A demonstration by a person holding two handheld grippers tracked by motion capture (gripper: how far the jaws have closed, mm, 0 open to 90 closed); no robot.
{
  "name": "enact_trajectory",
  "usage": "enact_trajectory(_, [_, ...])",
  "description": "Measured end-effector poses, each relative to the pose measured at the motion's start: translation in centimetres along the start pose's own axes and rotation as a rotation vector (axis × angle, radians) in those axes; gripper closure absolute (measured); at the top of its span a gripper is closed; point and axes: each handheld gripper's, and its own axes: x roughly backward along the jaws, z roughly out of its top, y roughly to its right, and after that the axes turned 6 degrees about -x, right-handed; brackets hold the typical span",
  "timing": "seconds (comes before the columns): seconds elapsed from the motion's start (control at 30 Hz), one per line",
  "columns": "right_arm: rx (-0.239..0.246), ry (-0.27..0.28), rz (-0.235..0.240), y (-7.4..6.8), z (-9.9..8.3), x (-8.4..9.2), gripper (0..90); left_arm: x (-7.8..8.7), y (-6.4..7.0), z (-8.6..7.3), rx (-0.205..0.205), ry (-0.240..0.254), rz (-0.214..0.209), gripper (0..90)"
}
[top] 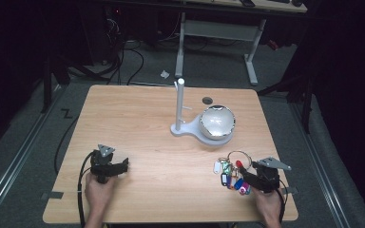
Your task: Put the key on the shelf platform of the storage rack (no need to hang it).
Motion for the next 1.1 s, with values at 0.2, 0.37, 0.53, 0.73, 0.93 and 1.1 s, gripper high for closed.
enact_trajectory(0.2, [0.009,-0.016,0.017,-0.4,-0.4,-0.4,42.6,0.0,0.0,0.0,0.0,0.0,-0.001,17.2])
enact_trajectory(0.37, [-0.001,-0.024,0.015,-0.6,-0.7,-0.8,42.3,0.0,0.0,0.0,0.0,0.0,-0.001,17.2])
enact_trajectory(0.53, [-0.006,-0.044,0.006,-0.8,-1.1,-1.5,42.4,0.0,0.0,0.0,0.0,0.0,-0.001,17.2])
enact_trajectory(0.73, [-0.008,-0.064,-0.015,-0.9,-1.3,-2.2,45.2,0.0,0.0,0.0,0.0,0.0,-0.001,17.2])
enact_trajectory(0.93, [0.022,-0.048,-0.041,-0.7,-1.6,-2.4,60.5,0.0,0.0,0.0,0.001,0.001,0.0,17.2])
enact_trajectory(1.1, [0.054,-0.043,-0.028,-0.9,-1.6,-2.5,72.8,0.0,0.0,0.0,0.001,0.001,0.0,17.2])
